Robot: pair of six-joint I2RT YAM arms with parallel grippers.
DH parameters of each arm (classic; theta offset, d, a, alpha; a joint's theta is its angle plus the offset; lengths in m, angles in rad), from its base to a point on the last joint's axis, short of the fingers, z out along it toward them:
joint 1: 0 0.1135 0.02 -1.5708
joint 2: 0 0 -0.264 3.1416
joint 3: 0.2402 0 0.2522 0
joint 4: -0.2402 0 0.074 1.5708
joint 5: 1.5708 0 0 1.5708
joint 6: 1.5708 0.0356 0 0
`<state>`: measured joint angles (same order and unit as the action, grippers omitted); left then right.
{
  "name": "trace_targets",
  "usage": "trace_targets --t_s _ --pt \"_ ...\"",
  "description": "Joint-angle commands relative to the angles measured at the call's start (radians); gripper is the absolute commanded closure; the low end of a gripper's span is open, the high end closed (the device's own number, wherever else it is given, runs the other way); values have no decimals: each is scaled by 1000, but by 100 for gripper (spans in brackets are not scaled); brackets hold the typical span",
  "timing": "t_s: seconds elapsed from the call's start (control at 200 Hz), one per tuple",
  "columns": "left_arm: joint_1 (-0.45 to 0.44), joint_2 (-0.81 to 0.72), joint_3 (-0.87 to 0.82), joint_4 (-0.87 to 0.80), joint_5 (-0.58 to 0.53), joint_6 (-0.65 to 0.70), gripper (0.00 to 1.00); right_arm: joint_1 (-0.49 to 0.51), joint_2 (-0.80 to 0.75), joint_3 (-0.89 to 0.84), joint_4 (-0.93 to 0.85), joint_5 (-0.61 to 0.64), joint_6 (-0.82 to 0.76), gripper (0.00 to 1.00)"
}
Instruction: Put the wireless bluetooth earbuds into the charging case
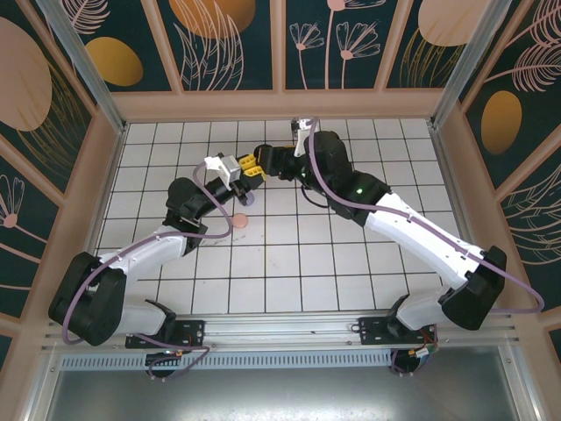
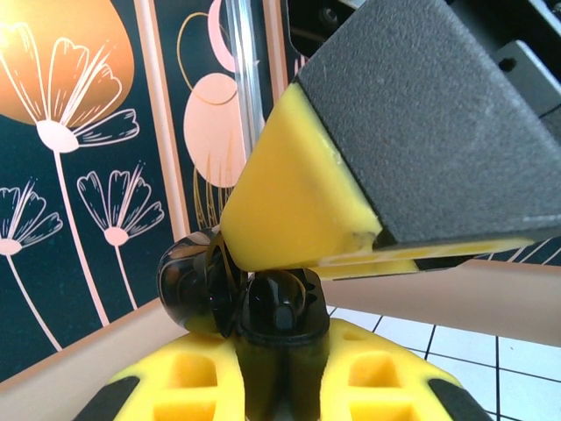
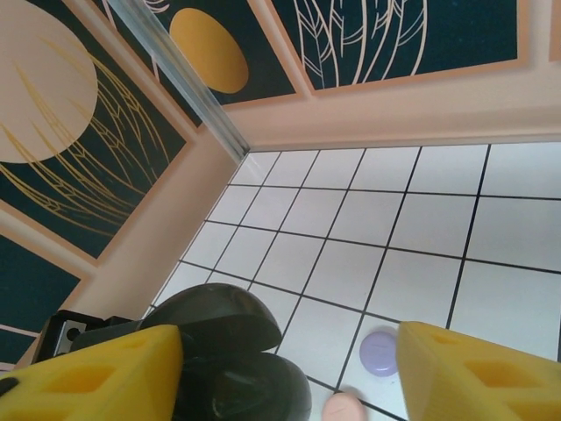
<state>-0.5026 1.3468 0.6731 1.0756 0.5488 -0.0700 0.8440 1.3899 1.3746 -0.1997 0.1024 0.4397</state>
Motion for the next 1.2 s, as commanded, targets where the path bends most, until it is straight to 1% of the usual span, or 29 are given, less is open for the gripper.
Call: trace_targets --t_s 0.0,0.075,0.095,0.145,0.32,0.54,0.681,0.726,0.841,0.956,0.986,1.091,1.196 --pt "-7 -25 28 98 23 -11 100 -14 -39 21 -17 -72 34 30" --pt "-8 -21 28 96 24 -13 100 -23 -55 23 6 -83 50 28" --pt "-8 -20 28 97 25 -14 100 -26 -59 24 13 -114 54 27" --pt "-8 -16 28 98 25 -16 100 -30 -69 27 24 -134 61 25" --pt "-8 -6 29 101 25 -19 100 -45 -87 50 29 -160 76 22" --pt "-8 2 28 101 27 -19 100 -79 -107 46 20 -168 88 22" --pt "-8 11 26 80 51 -11 100 -140 -95 73 -66 -184 87 25" --pt "-8 20 30 58 68 -3 100 -165 -80 93 -111 -200 78 29" --pt "-8 44 43 -12 101 20 100 -217 -41 136 -209 -246 44 46" --pt "-8 67 38 -32 121 28 100 -249 -6 169 -278 -280 6 68" --pt "-8 74 37 -37 127 29 100 -258 6 179 -294 -287 -2 76" --pt "-8 97 39 -55 155 39 100 -279 62 243 -367 -321 -39 99" --pt "-8 116 39 -57 177 45 100 -288 133 315 -435 -349 -71 100"
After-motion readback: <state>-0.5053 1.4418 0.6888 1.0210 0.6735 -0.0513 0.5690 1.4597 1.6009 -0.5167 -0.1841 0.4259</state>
